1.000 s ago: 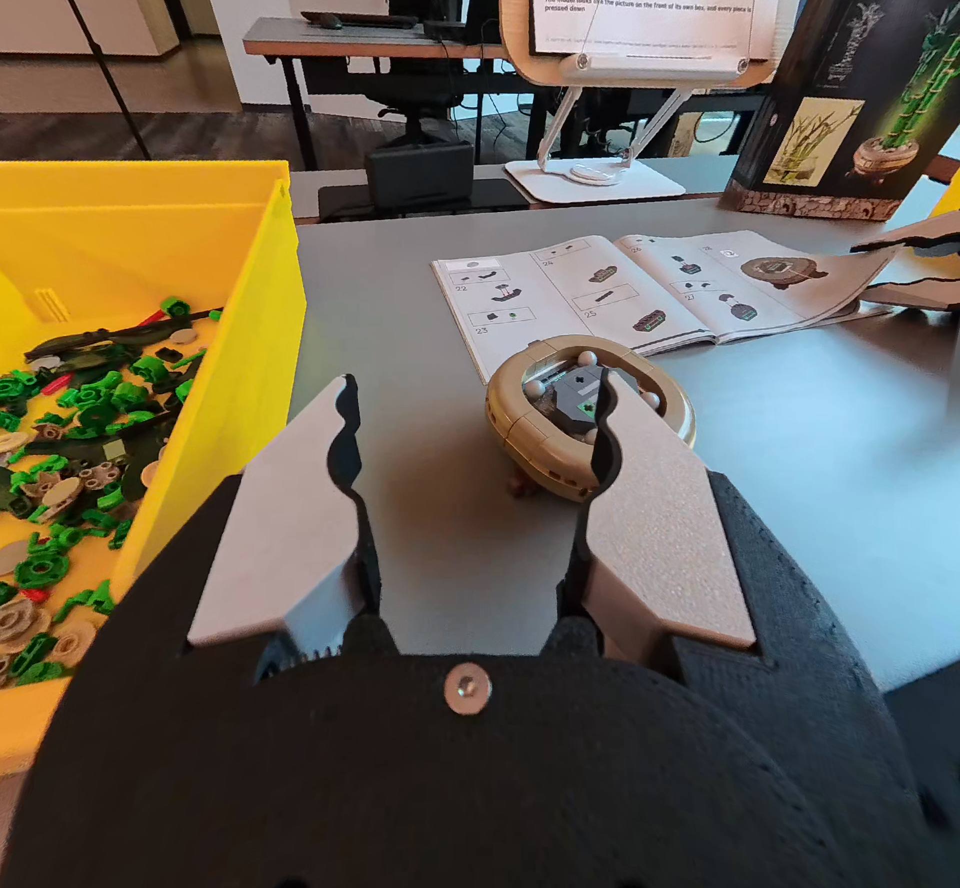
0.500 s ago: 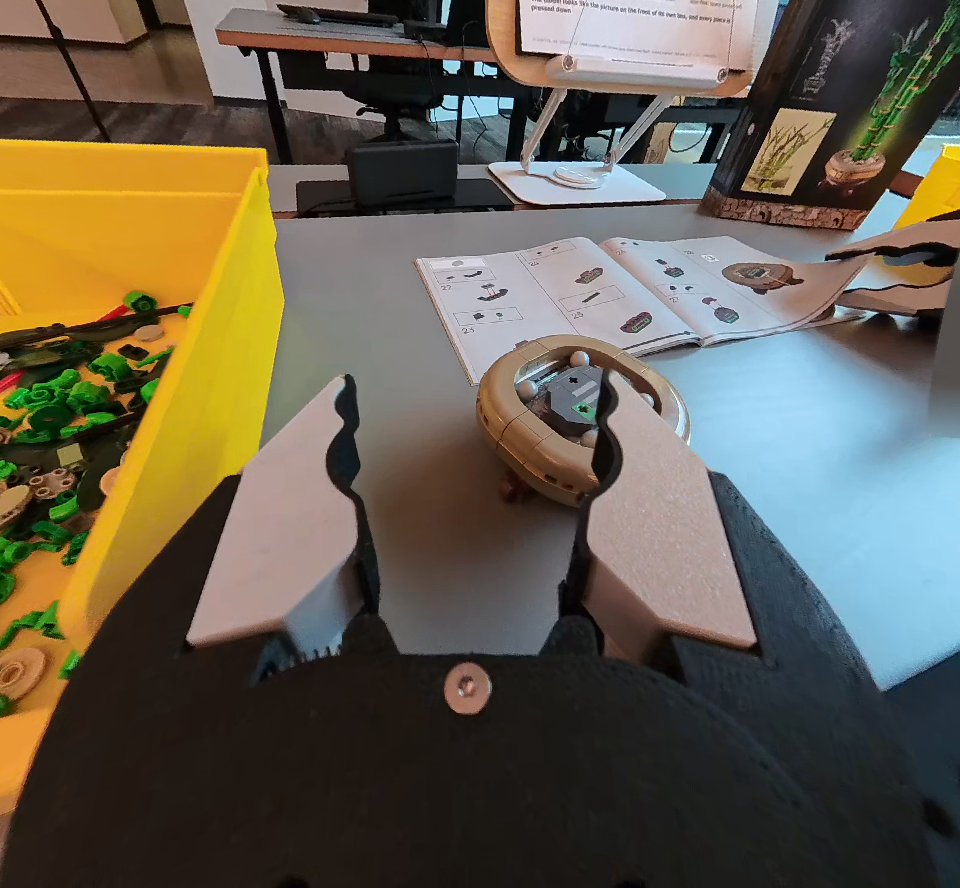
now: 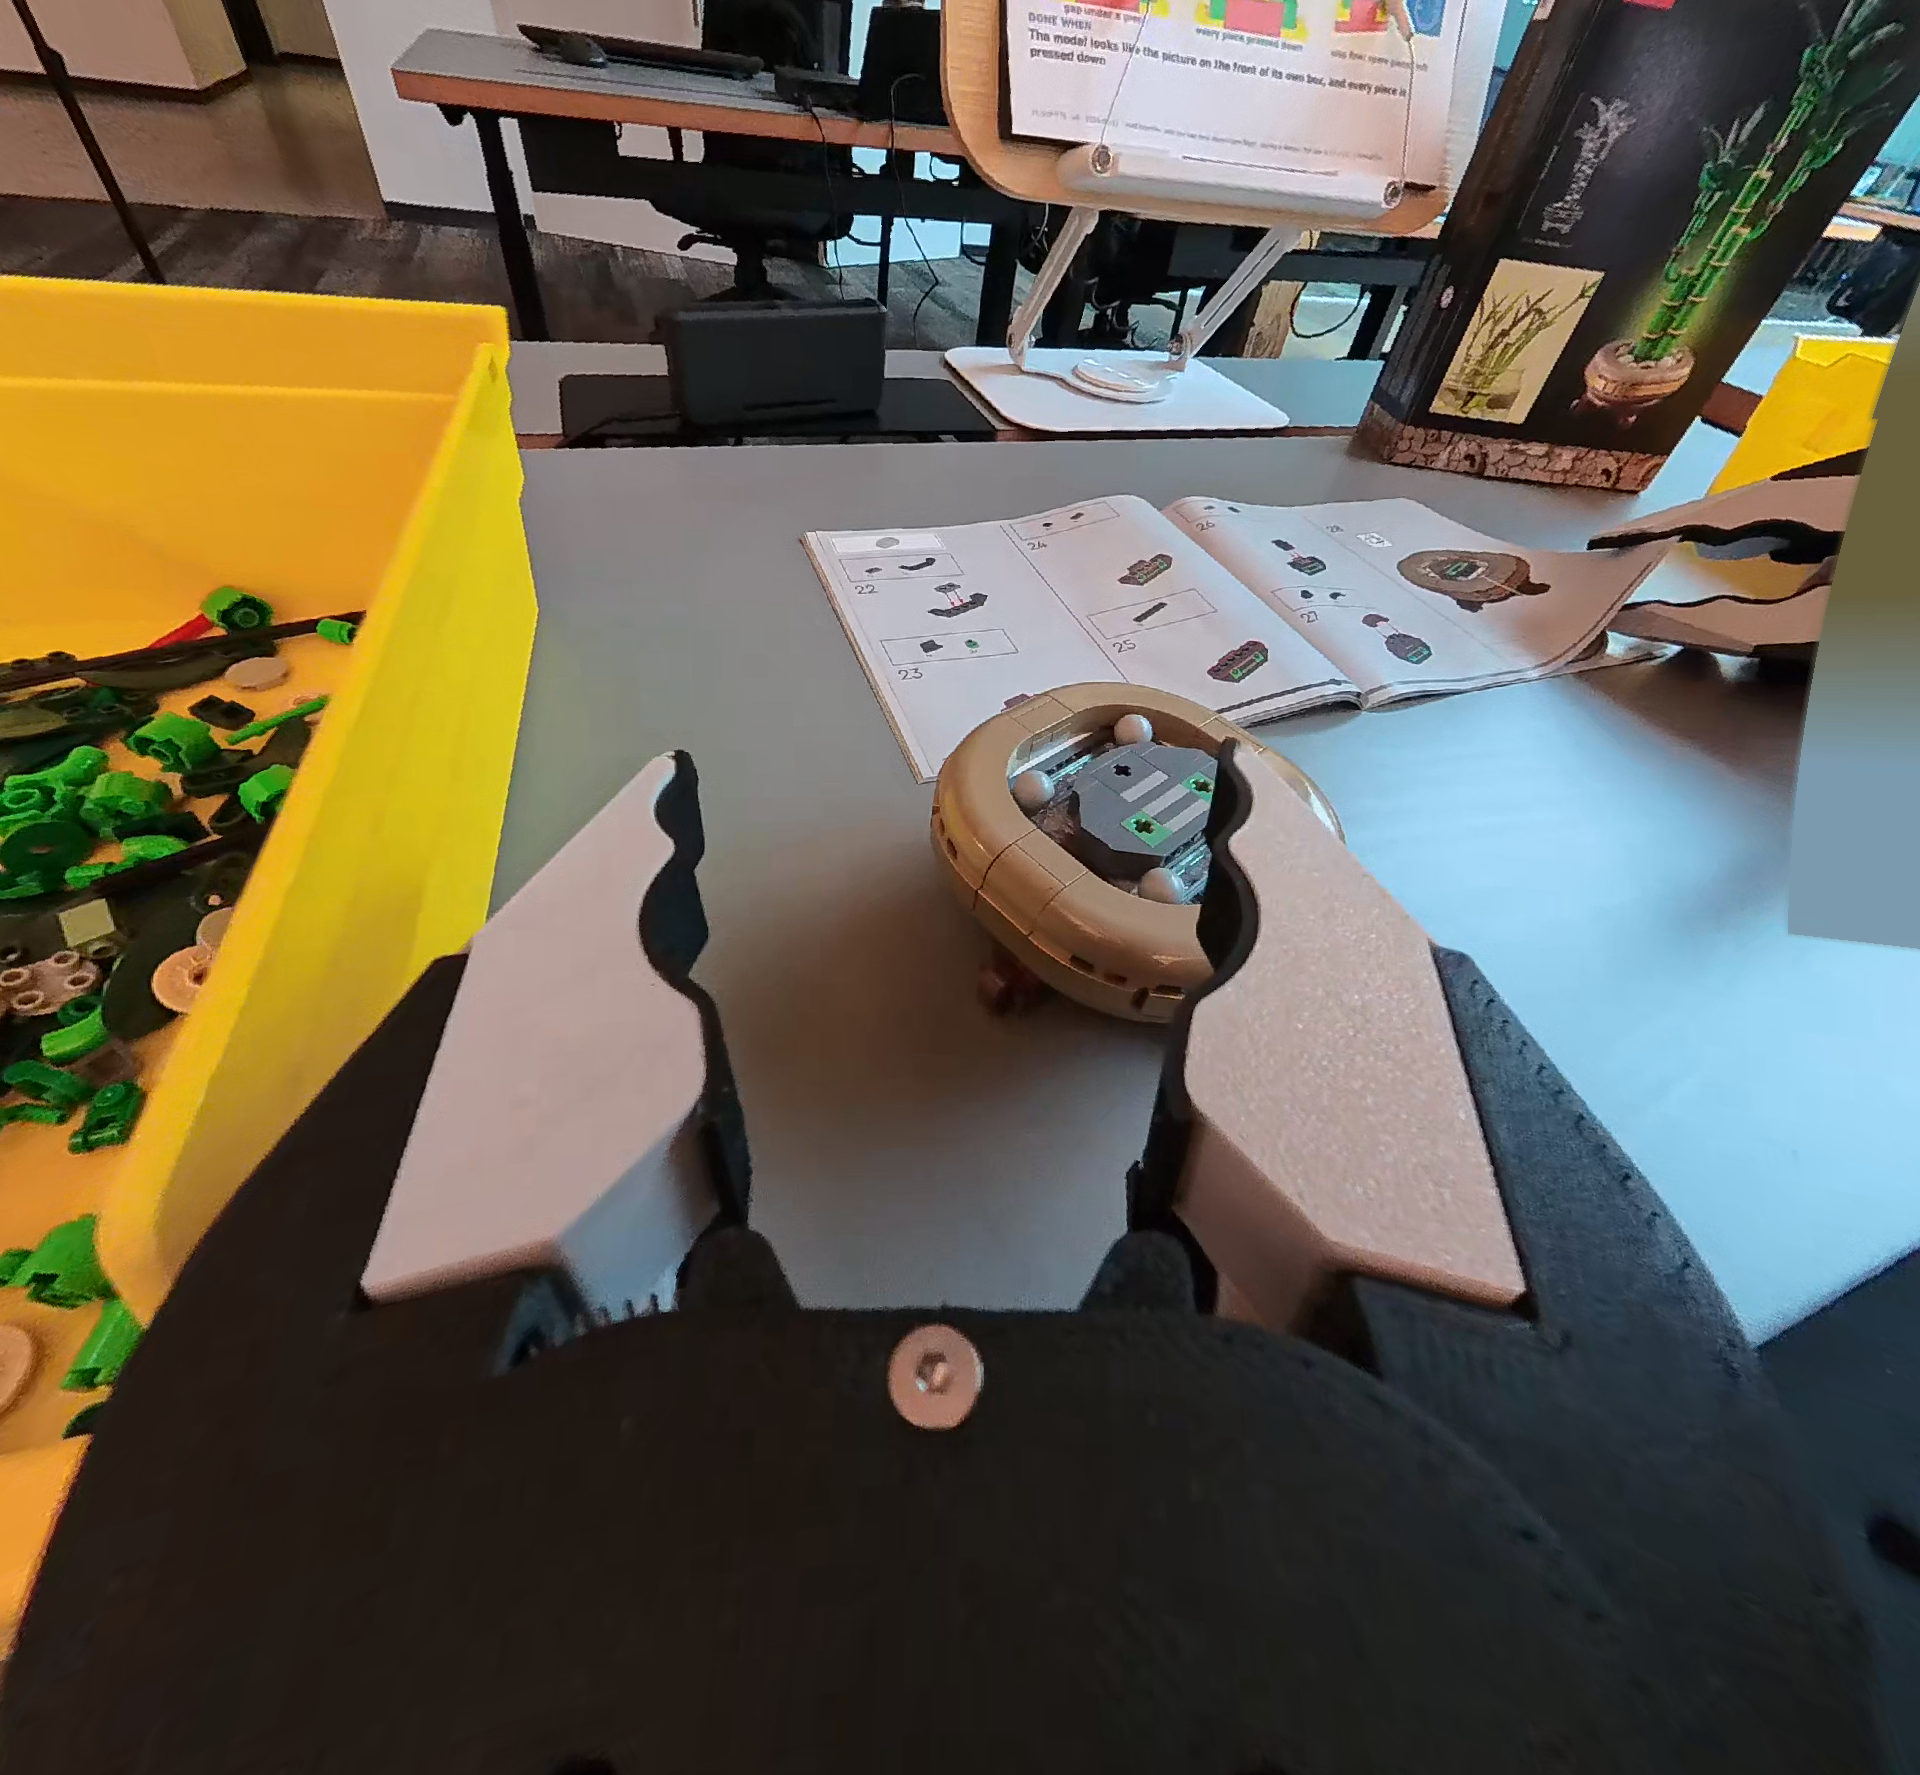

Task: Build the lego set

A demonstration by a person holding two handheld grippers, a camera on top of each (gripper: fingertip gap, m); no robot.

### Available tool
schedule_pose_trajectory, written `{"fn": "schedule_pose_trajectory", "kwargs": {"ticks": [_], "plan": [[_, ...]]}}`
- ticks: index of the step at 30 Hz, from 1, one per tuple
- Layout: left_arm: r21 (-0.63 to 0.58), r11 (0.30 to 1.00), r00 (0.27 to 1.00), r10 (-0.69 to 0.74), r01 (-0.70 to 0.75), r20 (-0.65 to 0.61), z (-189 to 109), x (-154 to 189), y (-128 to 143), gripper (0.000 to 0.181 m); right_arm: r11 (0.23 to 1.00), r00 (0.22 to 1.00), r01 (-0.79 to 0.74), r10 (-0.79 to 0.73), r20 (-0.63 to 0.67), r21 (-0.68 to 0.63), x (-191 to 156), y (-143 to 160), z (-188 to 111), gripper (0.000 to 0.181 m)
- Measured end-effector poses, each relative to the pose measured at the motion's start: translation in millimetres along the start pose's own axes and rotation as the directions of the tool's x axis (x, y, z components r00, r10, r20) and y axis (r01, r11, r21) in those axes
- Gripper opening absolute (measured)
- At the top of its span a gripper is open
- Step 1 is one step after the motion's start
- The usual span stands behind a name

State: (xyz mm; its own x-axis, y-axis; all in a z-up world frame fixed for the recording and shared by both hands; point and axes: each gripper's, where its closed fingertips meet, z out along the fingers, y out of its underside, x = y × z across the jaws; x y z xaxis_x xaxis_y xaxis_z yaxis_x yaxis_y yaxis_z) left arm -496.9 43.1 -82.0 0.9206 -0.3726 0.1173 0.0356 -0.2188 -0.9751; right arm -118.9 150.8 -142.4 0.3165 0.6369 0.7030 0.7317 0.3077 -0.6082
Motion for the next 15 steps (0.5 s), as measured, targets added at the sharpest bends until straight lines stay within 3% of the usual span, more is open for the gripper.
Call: {"fn": "schedule_pose_trajectory", "kwargs": {"ticks": [15], "plan": [[0.032,0.997,0.997,-0.069,0.070,-0.039,-2.4,-1.3,-3.7,0.096,1.000,1.000,0.016,-0.016,-0.022,-0.014,2.4,2.4,1.1,0.032]]}}
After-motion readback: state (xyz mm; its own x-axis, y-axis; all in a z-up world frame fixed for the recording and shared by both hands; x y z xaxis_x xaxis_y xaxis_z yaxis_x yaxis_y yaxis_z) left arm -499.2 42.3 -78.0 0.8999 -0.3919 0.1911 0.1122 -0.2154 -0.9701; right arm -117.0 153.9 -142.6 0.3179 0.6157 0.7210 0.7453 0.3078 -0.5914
